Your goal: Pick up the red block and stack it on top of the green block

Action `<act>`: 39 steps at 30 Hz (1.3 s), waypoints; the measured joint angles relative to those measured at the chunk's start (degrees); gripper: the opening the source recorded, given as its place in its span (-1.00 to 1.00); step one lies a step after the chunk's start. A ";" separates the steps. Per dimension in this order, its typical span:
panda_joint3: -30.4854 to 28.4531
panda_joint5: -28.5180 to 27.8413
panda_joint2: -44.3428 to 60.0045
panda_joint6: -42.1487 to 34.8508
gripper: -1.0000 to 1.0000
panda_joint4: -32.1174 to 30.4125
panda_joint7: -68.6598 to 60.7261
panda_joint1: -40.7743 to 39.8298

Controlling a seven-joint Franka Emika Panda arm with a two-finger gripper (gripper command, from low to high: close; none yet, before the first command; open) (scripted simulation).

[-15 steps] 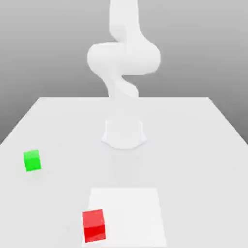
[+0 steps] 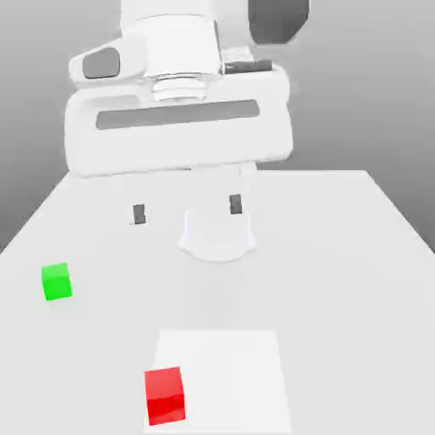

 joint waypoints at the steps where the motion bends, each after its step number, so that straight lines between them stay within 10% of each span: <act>1: -0.16 0.26 2.06 0.80 0.00 -0.44 -0.96 -0.10; 14: 1.35 1.34 28.07 15.42 0.00 -3.11 -8.85 -3.94; 15: 2.09 2.09 29.71 16.74 -1.00 -2.86 -9.41 -4.53; 27: -0.47 -2.75 20.87 9.52 -1.00 -4.39 -6.18 -3.18; 39: -12.12 -18.42 4.29 3.72 -1.00 -12.46 -34.04 -21.63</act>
